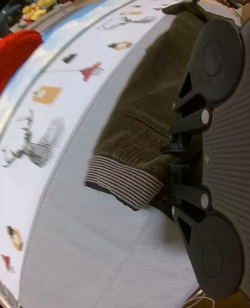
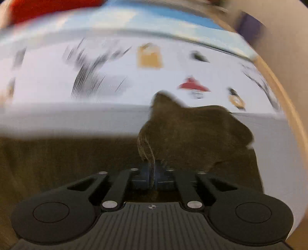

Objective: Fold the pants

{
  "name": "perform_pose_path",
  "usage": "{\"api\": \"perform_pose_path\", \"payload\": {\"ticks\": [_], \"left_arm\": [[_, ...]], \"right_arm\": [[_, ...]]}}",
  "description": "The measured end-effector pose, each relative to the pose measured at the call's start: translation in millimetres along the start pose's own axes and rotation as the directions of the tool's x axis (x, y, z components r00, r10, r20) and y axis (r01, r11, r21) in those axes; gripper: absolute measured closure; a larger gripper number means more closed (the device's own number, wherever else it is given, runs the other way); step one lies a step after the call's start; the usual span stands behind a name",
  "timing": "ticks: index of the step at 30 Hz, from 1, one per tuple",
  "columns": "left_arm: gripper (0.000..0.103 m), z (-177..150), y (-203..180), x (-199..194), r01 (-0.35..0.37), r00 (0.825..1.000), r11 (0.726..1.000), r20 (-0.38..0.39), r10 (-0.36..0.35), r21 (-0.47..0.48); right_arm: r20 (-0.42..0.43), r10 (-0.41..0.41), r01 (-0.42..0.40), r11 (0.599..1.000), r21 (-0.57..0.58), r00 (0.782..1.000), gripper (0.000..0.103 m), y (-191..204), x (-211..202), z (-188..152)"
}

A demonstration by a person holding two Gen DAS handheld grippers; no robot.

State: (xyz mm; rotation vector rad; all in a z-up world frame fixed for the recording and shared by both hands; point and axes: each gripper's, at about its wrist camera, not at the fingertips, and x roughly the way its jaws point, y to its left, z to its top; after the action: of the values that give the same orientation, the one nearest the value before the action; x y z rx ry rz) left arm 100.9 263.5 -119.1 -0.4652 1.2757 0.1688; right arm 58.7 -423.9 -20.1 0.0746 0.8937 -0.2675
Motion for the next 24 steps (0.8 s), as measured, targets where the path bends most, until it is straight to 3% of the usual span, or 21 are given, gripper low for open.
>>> {"api": "perform_pose_path", "payload": {"ticks": [2, 3, 5, 7, 9, 10, 11, 12, 13, 15, 16, 17, 19, 22, 24], "left_arm": [[0.095, 1, -5, -18, 0.025, 0.995, 0.999, 0.094, -0.028, 0.028], [0.096, 0, -8, -29, 0.03, 0.989, 0.999, 0.146, -0.037, 0.045], [0.095, -4, -7, -44, 0.086, 0.977, 0.994, 0.19, -0.097, 0.066], [0.095, -11, -7, -43, 0.076, 0.984, 0.993, 0.156, -0.09, 0.095], [0.095, -18, -7, -31, 0.023, 0.996, 0.989, 0.084, -0.036, 0.144], [0.095, -22, -7, -25, 0.0, 0.999, 0.985, 0.048, -0.009, 0.17], [0.095, -26, -6, -18, -0.007, 1.0, 0.982, 0.005, 0.006, 0.191], [0.095, -28, -3, -12, 0.004, 0.999, 0.98, -0.037, 0.003, 0.198], [0.094, -29, -1, -8, 0.016, 0.998, 0.98, -0.07, -0.002, 0.2], [0.091, -29, 4, -7, 0.024, 0.997, 0.983, -0.078, -0.01, 0.182], [0.083, -27, 7, -7, 0.038, 0.996, 0.988, -0.081, -0.026, 0.15], [0.063, -25, 12, -6, 0.054, 0.995, 0.993, -0.085, -0.045, 0.103], [0.046, -22, 19, -6, 0.054, 0.996, 0.998, -0.079, -0.052, 0.028], [0.045, -15, 22, -4, 0.037, 0.996, 0.999, -0.076, -0.039, -0.028], [0.045, -13, 24, -2, 0.034, 0.997, 0.997, -0.073, -0.038, -0.062]], "right_arm": [[0.192, 0.045, -0.084, 0.975, 0.204, 0.98, 0.1, -39, -45, 10], [0.252, 0.045, -0.109, 0.963, 0.247, 0.967, 0.1, -54, -64, 7], [0.284, 0.029, -0.114, 0.951, 0.287, 0.958, 0.1, -76, -85, -8], [0.184, 0.062, -0.126, 0.925, 0.359, 0.981, 0.1, -99, -83, -32], [-0.013, 0.109, -0.095, 0.912, 0.4, 0.994, 0.099, -116, -61, -63], [-0.147, 0.163, -0.086, 0.901, 0.425, 0.976, 0.099, -124, -43, -81], [-0.268, 0.202, -0.062, 0.89, 0.451, 0.942, 0.099, -134, -27, -101], [-0.337, 0.215, -0.035, 0.883, 0.467, 0.916, 0.099, -142, -19, -115], [-0.352, 0.218, -0.023, 0.876, 0.481, 0.91, 0.095, -152, -17, -122], [-0.279, 0.21, -0.039, 0.856, 0.515, 0.937, 0.095, -178, -22, -123], [-0.23, 0.204, -0.047, 0.835, 0.548, 0.951, 0.091, -192, -25, -120], [-0.179, 0.199, -0.054, 0.799, 0.599, 0.964, 0.076, -207, -27, -118], [-0.115, 0.178, -0.051, 0.723, 0.689, 0.977, 0.051, -230, -26, -118], [-0.084, 0.17, -0.047, 0.649, 0.76, 0.982, 0.047, -245, -14, -121], [-0.069, 0.17, -0.053, 0.624, 0.78, 0.983, 0.049, -246, -6, -119]]}}
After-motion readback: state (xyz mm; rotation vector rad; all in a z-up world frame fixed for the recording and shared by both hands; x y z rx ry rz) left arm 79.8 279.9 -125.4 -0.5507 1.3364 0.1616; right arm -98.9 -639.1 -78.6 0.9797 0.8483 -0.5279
